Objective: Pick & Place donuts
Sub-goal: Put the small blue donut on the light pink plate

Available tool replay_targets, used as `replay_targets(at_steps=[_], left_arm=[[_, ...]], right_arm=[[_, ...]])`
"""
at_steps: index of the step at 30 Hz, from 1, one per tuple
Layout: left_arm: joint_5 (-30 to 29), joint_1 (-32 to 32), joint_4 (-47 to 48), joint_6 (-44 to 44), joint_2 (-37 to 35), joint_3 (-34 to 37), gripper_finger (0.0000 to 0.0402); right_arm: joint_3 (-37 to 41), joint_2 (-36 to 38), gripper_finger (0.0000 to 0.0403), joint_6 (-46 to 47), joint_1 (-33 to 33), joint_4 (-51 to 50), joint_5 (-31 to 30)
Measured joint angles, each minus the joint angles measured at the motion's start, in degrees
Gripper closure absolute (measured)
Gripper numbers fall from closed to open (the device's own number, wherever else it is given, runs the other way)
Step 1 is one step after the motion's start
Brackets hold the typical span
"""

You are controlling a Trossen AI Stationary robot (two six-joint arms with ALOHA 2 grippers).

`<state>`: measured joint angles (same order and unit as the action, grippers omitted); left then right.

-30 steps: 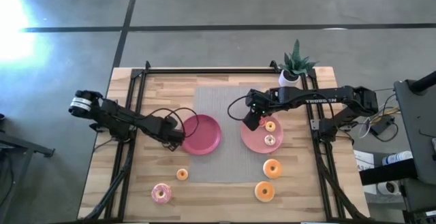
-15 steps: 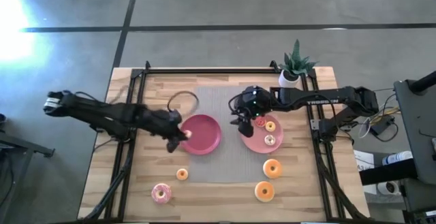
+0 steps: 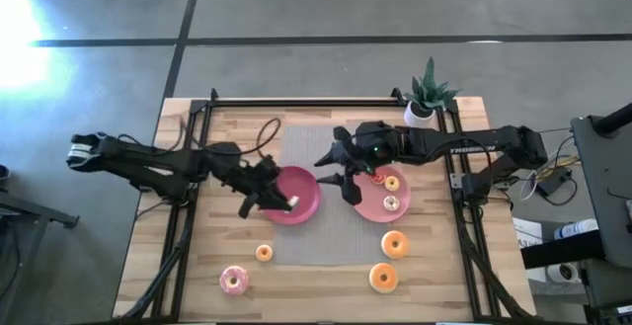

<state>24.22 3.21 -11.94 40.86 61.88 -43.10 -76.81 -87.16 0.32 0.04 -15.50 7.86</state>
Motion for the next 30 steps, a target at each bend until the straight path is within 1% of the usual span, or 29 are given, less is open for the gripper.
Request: replay_targets(at_steps=[3, 6, 8, 12, 16, 21, 30], left_arm=[[5.6, -2.2, -2.7, 2.5, 4.3, -1.2, 0.0401], [8.9, -3.6, -3.7, 3.5, 7.1, -2.8, 0.0401], [10.8, -4.0, -3.7, 3.2, 8.0, -3.5, 0.0401], [11.5, -4.6, -3.7, 2.3, 8.6, -4.1, 0.0401], [13.1, -6.4, -4.1, 2.2, 9.9, -5.3, 0.0401], [15.8, -8.5, -4.0, 2.2, 12.1, -6.4, 0.0401], [19.0, -9.9, -3.8, 1.0, 16.0, -9.8, 0.0401]], right_arm=[[-2.6, -1.4, 0.0209, -10.4, 2.0, -3.0, -0.5], [-5.1, -2.4, 0.0209, -15.6, 4.0, -7.2, -4.7], [-6.3, -2.6, 0.0209, -15.7, 4.6, -9.1, -6.1], [-7.5, -2.6, 0.0209, -14.4, 4.9, -9.4, -6.1], [-7.1, -2.8, 0.0209, -15.4, 5.3, -9.6, -4.4], [-7.1, -3.1, 0.0209, -16.1, 5.5, -9.6, -4.3], [-6.7, -3.1, 0.0209, -15.4, 5.6, -10.1, -3.2]])
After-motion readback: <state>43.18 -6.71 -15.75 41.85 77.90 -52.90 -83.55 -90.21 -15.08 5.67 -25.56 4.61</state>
